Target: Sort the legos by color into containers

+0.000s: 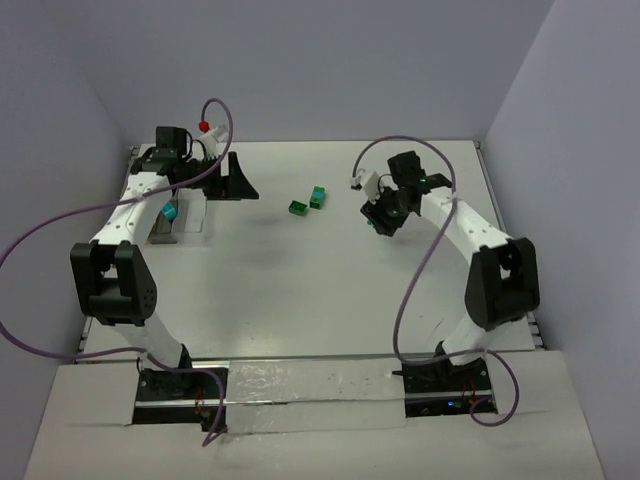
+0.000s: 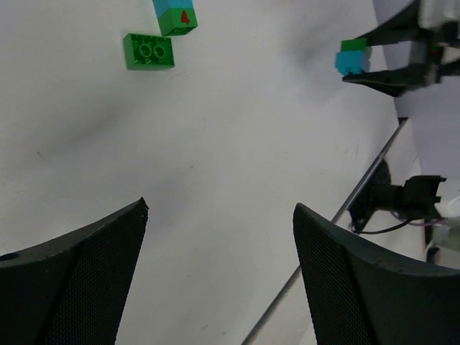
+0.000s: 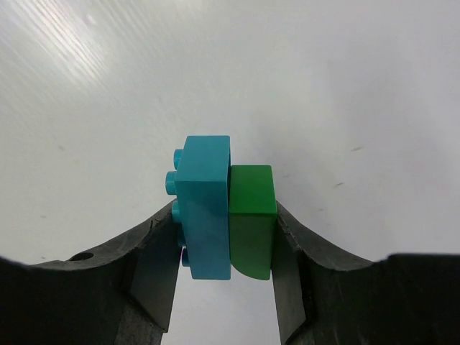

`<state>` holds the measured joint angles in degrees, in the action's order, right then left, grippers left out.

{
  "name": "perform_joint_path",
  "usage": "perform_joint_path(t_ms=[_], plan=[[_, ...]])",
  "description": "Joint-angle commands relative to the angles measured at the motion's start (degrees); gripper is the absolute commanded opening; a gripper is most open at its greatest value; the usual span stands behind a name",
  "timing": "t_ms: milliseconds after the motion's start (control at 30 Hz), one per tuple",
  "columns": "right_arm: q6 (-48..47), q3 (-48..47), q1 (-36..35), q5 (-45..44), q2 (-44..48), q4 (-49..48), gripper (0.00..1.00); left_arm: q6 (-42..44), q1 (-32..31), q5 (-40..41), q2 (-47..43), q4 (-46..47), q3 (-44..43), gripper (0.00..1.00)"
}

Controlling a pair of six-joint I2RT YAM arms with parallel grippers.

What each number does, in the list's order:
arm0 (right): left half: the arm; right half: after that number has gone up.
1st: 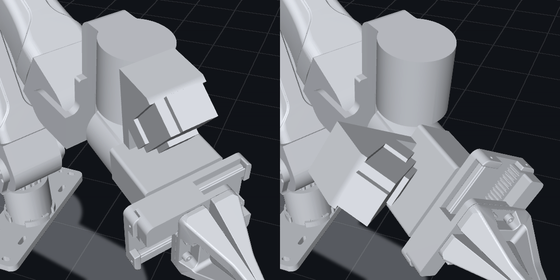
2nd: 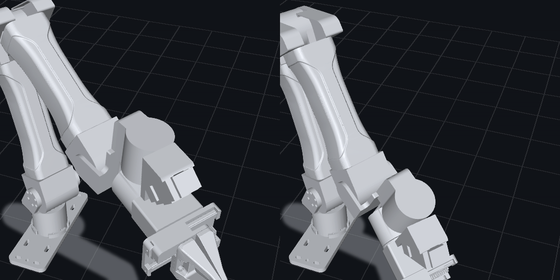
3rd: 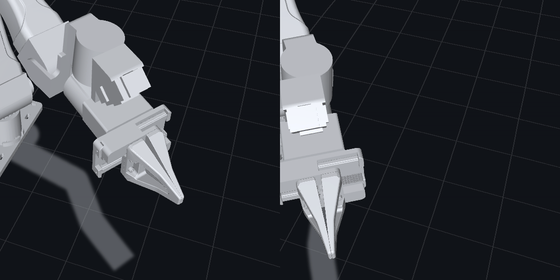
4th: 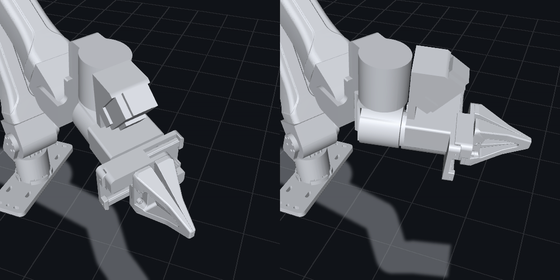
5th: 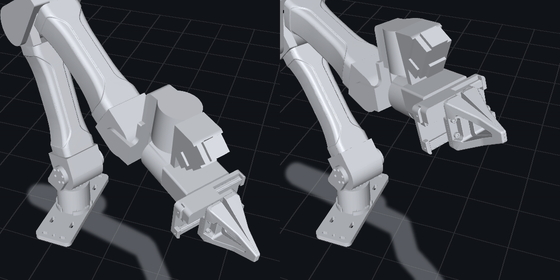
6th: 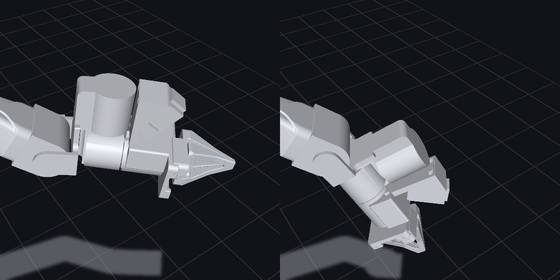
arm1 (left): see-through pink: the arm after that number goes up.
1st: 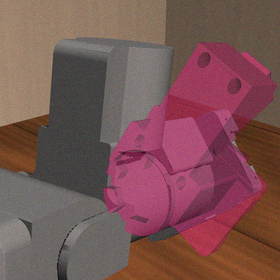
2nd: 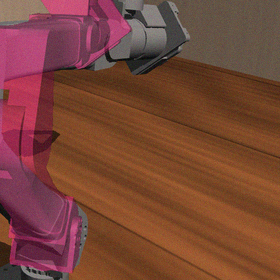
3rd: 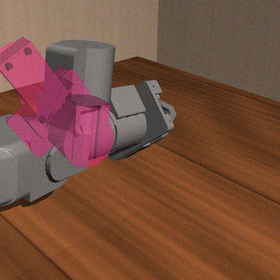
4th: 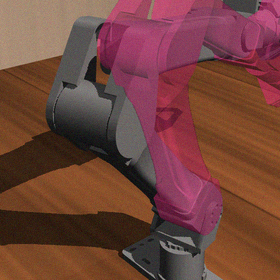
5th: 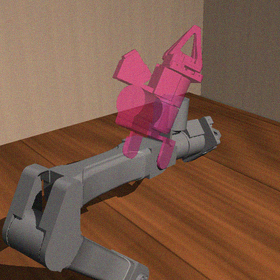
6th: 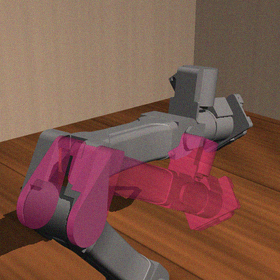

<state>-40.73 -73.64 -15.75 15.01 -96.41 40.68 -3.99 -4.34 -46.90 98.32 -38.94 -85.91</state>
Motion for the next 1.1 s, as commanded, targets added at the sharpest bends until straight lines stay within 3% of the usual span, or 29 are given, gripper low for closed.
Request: perform_joint_path(t_ms=[0,100,200,300,400,433,533,633,767,900,1067], plan=[[4.5,-3.8,-3.8,2.9,8.3,-3.6,0.00,-9.6,-0.9,-1.9,-3.3,4.8,-1.0,0.88],[7.6,-5.8,-9.1,-6.6,9.7,-6.7,0.00,-13.9,-1.8,-2.3,-2.9,6.4,-2.4,0.87],[8.1,-2.6,-13.1,-19.9,12.0,-16.9,0.00,-17.0,-2.2,-3.8,-3.7,10.9,-3.1,0.87],[5.6,5.7,-13.5,-21.4,17.5,-29.4,0.00,-17.2,-3.8,-3.0,-6.1,16.6,0.0,0.87],[3.7,20.5,-15.0,-20.0,24.6,-47.1,0.00,-15.5,-6.6,0.7,-9.5,20.6,3.0,0.88],[3.6,20.7,-15.0,-20.0,26.4,-51.9,0.00,-15.4,-7.2,0.8,-9.6,22.0,3.9,0.88],[1.3,32.0,-20.4,-22.6,31.0,-69.8,0.00,-17.0,-10.4,3.9,-13.3,28.4,8.4,0.88],[1.9,34.9,-24.3,-26.2,31.6,-76.0,0.00,-15.3,-15.7,8.4,-14.5,29.3,8.6,0.87],[2.9,39.1,-24.8,-19.3,35.7,-80.0,0.00,-14.1,-18.4,7.4,-13.8,29.8,8.3,0.86],[5.6,42.3,-25.1,-11.0,40.3,-81.5,0.00,-12.9,-19.2,4.4,-14.7,30.8,9.2,0.85],[10.3,41.0,-26.7,-13.4,42.1,-77.4,0.00,-9.1,-22.2,7.6,-16.4,28.8,9.6,0.85]])
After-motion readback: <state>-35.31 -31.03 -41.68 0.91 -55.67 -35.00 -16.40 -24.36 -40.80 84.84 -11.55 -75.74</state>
